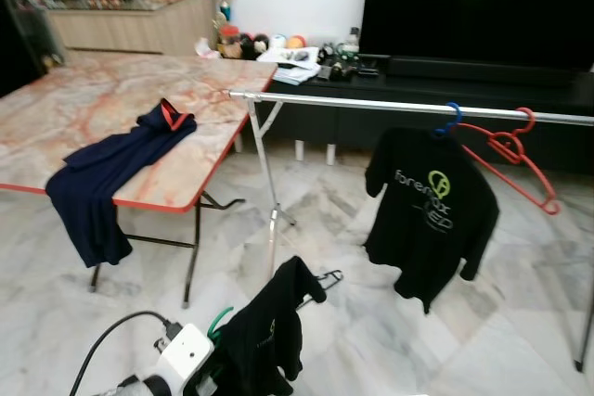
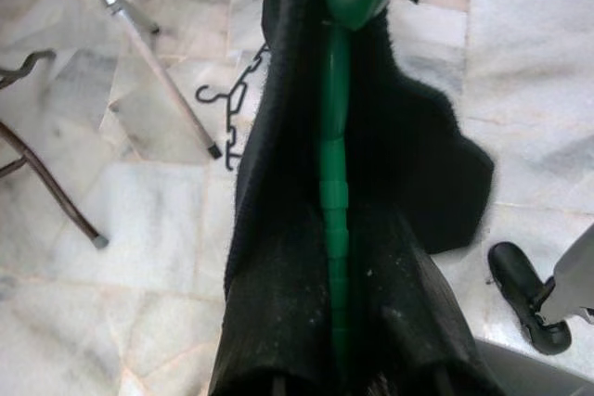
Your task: Hang hanger
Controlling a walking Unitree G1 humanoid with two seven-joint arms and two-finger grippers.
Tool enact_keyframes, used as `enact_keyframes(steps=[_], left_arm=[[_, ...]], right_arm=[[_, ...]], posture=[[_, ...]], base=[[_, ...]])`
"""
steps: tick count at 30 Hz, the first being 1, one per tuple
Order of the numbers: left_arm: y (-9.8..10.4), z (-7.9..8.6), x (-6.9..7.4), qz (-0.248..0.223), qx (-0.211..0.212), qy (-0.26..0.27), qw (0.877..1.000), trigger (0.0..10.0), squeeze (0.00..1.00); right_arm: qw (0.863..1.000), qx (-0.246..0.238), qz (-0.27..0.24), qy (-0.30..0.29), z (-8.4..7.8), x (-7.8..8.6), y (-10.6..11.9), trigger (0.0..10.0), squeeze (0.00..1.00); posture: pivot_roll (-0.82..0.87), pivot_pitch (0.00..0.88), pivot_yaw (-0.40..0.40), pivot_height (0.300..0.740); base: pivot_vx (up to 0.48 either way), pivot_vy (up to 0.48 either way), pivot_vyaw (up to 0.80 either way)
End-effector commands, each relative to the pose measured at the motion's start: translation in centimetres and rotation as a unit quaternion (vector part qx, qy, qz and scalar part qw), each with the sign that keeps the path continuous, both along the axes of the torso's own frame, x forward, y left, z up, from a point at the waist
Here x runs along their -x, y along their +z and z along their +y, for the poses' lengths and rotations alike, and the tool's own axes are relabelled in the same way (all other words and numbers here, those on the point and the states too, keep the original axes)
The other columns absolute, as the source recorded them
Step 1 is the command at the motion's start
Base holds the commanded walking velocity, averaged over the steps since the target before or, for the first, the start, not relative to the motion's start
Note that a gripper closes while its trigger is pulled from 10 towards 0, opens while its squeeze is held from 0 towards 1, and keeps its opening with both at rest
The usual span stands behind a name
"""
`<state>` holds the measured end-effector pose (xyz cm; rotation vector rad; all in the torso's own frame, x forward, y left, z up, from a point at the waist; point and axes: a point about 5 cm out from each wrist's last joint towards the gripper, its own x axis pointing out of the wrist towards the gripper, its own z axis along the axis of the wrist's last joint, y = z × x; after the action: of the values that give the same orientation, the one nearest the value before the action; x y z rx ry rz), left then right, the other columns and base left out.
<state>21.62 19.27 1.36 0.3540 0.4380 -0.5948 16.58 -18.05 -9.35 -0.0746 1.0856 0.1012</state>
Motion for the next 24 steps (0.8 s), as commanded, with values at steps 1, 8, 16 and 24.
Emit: enact_keyframes(steps=[1,8,16,24], left_arm=[[0.8,0.0,-0.6,-0.015,0.006,0.001,1.0,10.0,0.0],[1.5,-0.4,-1.6,-0.021,0.008,-0.006,1.0,10.0,0.0],[2.4,-0.5,-2.5,-0.031,0.011,-0.002,0.999,10.0,0.0],[3.0,-0.8,-2.6,-0.034,0.022,0.001,0.999,10.0,0.0]], right_arm=[[1.0,0.006,-0.007,0.002,-0.1,-0.1,0.1,10.0,0.0],[0.999,0.008,-0.028,-0.013,-0.1,-0.5,0.3,10.0,0.0],[0.998,0.019,-0.066,-0.007,-0.3,-1.1,0.7,10.0,0.0],[0.994,0.009,-0.106,0.014,-0.1,-1.7,1.2,10.0,0.0]], posture=[[0.15,0.0,0.005,0.74],[0.14,0.0,0.006,0.74],[0.15,0.0,-0.001,0.74],[0.15,0.006,-0.008,0.74]], base=[[-0.24,0.0,0.0],[-0.244,0.0,0.0],[-0.122,0.0,0.0],[0.0,0.0,0.0]])
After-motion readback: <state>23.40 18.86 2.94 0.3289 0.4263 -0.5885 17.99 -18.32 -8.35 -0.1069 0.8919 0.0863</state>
